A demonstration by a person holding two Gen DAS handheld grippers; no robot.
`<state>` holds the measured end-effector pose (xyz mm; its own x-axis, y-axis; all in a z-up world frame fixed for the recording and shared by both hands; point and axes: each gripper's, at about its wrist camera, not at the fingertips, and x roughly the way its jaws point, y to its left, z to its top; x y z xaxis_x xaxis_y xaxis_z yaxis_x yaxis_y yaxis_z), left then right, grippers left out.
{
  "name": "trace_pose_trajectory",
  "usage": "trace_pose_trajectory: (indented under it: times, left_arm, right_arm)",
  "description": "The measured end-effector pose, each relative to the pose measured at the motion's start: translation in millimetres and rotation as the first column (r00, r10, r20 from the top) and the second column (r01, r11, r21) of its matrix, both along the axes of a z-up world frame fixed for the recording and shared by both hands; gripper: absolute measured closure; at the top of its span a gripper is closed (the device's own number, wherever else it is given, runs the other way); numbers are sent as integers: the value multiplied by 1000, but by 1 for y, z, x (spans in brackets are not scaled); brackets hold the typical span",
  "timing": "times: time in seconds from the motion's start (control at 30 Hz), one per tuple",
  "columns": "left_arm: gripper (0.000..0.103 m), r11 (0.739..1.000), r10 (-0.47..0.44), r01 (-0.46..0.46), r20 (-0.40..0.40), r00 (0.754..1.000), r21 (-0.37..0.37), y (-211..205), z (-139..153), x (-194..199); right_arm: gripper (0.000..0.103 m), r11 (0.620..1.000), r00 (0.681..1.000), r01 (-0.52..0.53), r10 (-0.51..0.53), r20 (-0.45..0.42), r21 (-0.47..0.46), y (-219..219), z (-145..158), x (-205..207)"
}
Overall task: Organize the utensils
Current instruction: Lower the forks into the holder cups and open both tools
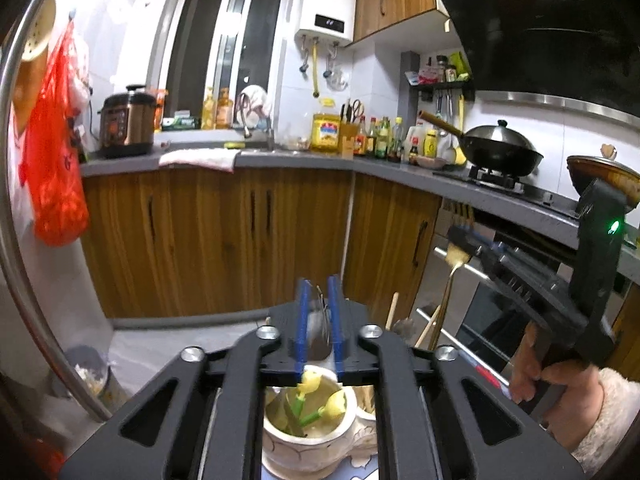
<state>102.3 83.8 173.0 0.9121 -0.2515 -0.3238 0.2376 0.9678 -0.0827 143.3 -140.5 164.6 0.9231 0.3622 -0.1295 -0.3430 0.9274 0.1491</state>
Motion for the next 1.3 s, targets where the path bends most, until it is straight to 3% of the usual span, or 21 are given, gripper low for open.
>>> trace_pose_trajectory:
  times: [0.23, 0.4, 0.9, 1.03, 1.07, 1.13, 1.17, 1.2, 1.3]
  left_arm:
    - [102, 1000, 11, -11, -35, 999, 1, 5, -23, 6]
    - [102, 1000, 13, -14, -49, 999, -10, 11, -33, 6]
    - [102, 1000, 7, -7, -80, 997, 2, 13, -45, -1]
    - [100, 1000, 3, -2, -99, 995, 3, 11, -46, -5]
    - [96, 1000, 7, -6, -111, 994, 8, 10, -47, -6]
    - [82, 1000, 14, -13, -127, 992, 10, 10, -49, -9]
    - [77, 1000, 23, -22, -127, 992, 11, 10, -49, -12]
    - [76, 1000, 28, -27, -127, 992, 12, 10, -49, -15]
    - [76, 999, 31, -29, -133, 991, 16, 9, -50, -22]
  right_arm:
    - [100, 1000, 999, 2, -2, 40, -12, 5, 9, -4]
    - [100, 998, 999, 2, 0, 34, -67, 18, -7, -4]
    - [99, 989, 993, -74, 61, -103, -127, 43, -62, 12]
    - [98, 992, 985, -92, 77, -156, -88, 40, -65, 18]
    - [97, 993, 982, -90, 75, -175, -81, 39, -65, 20]
    - [80, 993, 976, -93, 78, -203, -67, 36, -64, 22]
    - [60, 994, 974, -92, 79, -214, -55, 34, -63, 22]
    - [54, 994, 973, -93, 81, -215, -49, 33, -62, 20]
    - [53, 994, 977, -79, 61, -206, -78, 31, -58, 13]
